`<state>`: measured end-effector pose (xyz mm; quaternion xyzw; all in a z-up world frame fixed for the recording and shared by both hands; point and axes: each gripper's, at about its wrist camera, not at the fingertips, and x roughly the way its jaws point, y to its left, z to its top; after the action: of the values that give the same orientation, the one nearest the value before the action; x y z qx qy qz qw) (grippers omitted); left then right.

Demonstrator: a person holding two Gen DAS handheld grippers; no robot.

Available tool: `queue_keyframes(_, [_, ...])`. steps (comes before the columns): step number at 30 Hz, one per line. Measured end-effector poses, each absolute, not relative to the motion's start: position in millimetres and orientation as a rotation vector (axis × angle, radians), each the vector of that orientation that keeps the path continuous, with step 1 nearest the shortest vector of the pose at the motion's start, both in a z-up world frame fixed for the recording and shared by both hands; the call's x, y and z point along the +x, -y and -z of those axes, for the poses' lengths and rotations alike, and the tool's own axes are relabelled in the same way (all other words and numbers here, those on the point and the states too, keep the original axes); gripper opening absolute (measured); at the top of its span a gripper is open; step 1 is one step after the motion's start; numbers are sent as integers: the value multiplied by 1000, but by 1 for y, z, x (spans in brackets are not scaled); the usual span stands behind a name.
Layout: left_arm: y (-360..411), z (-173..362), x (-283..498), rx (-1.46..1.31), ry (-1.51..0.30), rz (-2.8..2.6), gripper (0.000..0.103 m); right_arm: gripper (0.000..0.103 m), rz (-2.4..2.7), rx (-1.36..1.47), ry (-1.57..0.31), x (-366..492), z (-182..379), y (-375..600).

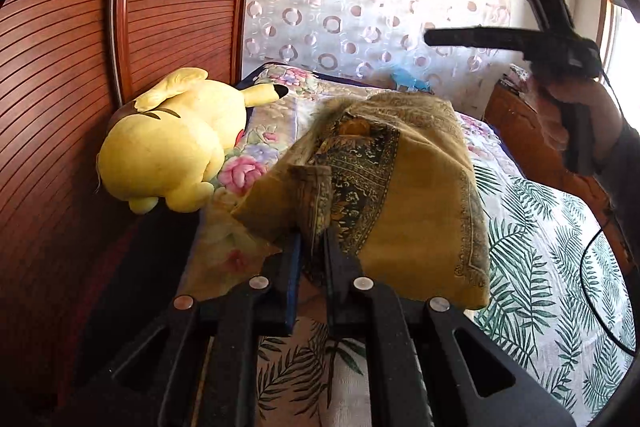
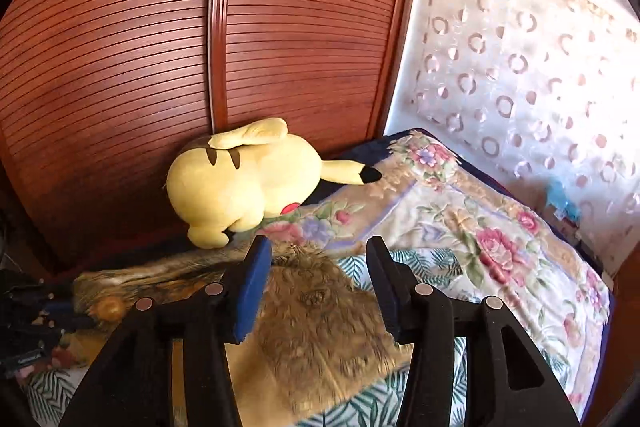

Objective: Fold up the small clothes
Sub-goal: 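Lower the folded shirt onto the pink pillow and open both grippers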

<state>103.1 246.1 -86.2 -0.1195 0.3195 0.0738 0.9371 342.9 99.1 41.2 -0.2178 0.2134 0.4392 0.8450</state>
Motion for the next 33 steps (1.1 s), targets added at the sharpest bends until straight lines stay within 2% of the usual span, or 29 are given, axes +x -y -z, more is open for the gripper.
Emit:
queue_keyframes(4, [-240,81,90,-232,-613,-131,25,51,-937,-444,-481,331,-27,-89])
queue_keyframes(6, [-235,77,85,-223,-601,-124,41,51,-927,-432,-498,328,-24,-78])
queue_keyframes(8, [-228,73,82,-212,-596,-115,45,51,-917,-416,-511,318,-23,-61])
queue_keyframes(10, [-219,68,82,-201,-603,-101,61,51,-910,-395,-512,305,-25,-43])
queue_keyframes(11, [-215,66,81,-195,-596,-96,79,51,-902,-378,-509,296,-24,-34])
queue_keyframes(12, [-212,63,80,-188,-585,-90,85,51,-895,-365,-509,289,-30,-23])
queue_keyframes(21, [-153,34,79,-110,-535,-15,85,52,-787,-263,-461,201,-33,57])
queue_keyframes(30, [-92,6,77,-82,-471,61,85,66,-632,-179,-385,117,-40,125])
queue_keyframes(32, [-77,0,73,-75,-459,81,85,70,-600,-152,-369,100,-45,137])
queue_keyframes(33, [-70,-4,72,-71,-453,88,85,76,-577,-134,-360,91,-48,145])
